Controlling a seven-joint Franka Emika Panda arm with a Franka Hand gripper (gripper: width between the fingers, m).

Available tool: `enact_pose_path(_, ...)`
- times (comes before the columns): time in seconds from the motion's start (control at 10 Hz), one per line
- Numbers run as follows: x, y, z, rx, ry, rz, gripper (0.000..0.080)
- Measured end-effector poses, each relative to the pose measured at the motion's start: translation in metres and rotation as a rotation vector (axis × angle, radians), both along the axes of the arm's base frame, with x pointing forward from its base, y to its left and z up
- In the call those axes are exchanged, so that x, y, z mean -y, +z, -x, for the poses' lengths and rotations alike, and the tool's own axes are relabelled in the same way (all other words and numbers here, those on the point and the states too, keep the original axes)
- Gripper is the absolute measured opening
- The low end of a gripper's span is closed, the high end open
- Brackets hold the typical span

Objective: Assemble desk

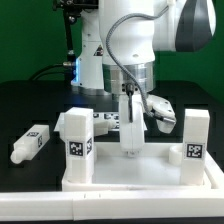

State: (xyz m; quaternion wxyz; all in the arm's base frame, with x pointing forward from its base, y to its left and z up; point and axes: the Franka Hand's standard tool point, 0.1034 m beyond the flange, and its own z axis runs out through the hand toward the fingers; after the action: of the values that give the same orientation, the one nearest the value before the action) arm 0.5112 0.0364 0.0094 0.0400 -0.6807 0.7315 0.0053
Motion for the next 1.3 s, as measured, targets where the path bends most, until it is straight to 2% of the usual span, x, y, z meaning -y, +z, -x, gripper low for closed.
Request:
enact_pose_path(0.2,0.011,0.012,0.005,0.039,0.153,0.013,0.005)
enact_pose_path(0.3,0.022,0.024,0.007,0.061,0.255,0.012,0.005)
enact_pose_path(0.4,0.034,0.029,0.015,0.055,0.378,0.0,0.005)
enact_pose_path(0.5,0.042,0.026,0.019,0.051,0.485,0.001,0.0051)
enact_pose_path(0.6,0.047,0.021,0.022,0.049,0.608,0.021,0.0053)
enact_pose_path(0.9,0.059,0.018,0.025,0.046,0.756,0.035,0.0054)
enact_pose_path(1.0,0.068,0.025,0.02,0.026,0.903,0.009,0.0054)
enact_pose_path(1.1,0.071,0.034,0.006,0.019,1.056,-0.021,0.0054)
enact_pose_path(1.2,0.069,0.037,-0.004,0.027,1.246,-0.017,0.0054)
enact_pose_path(1.3,0.065,0.031,0.001,0.04,1.339,0.029,0.0054)
